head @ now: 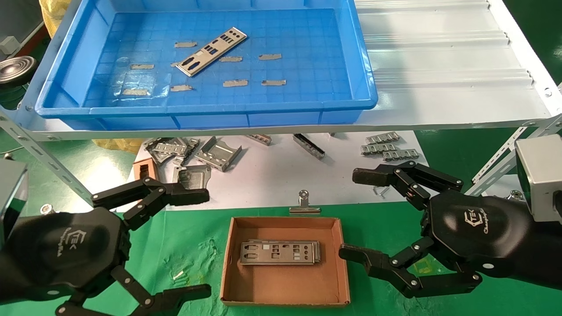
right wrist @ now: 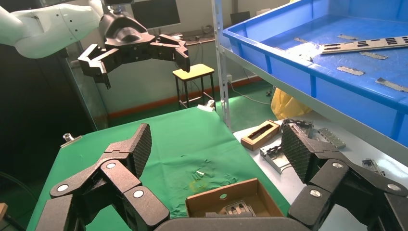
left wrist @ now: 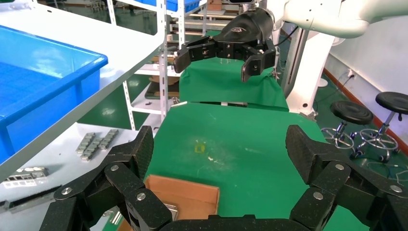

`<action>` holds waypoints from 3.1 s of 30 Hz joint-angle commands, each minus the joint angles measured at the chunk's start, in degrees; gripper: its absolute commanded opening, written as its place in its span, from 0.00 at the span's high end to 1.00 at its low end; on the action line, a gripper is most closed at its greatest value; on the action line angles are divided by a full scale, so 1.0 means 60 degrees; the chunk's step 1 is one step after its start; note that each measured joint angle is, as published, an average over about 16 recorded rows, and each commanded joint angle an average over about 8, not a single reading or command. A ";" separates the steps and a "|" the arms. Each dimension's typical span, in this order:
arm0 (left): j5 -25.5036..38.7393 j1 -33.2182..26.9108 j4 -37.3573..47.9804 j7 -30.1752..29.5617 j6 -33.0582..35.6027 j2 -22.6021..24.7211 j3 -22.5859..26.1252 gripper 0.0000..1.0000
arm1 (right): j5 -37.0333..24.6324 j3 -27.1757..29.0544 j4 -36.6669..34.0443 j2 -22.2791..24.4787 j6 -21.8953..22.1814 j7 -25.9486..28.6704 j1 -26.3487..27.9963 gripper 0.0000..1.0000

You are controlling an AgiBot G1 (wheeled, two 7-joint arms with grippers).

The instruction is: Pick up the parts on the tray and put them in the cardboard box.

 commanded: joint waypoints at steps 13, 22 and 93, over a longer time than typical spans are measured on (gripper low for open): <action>0.0000 0.0000 0.0000 0.0000 0.0000 0.0000 0.0000 0.00 | 0.0000 0.0000 0.0000 0.0000 0.0000 0.0000 0.0000 0.00; 0.0000 0.0000 0.0000 0.0000 0.0000 0.0000 0.0000 0.00 | 0.0000 0.0000 0.0000 0.0000 0.0000 0.0000 0.0000 0.00; 0.0000 0.0000 0.0001 0.0000 0.0000 0.0000 0.0000 0.00 | 0.0000 0.0000 0.0000 0.0000 0.0000 0.0000 0.0000 0.00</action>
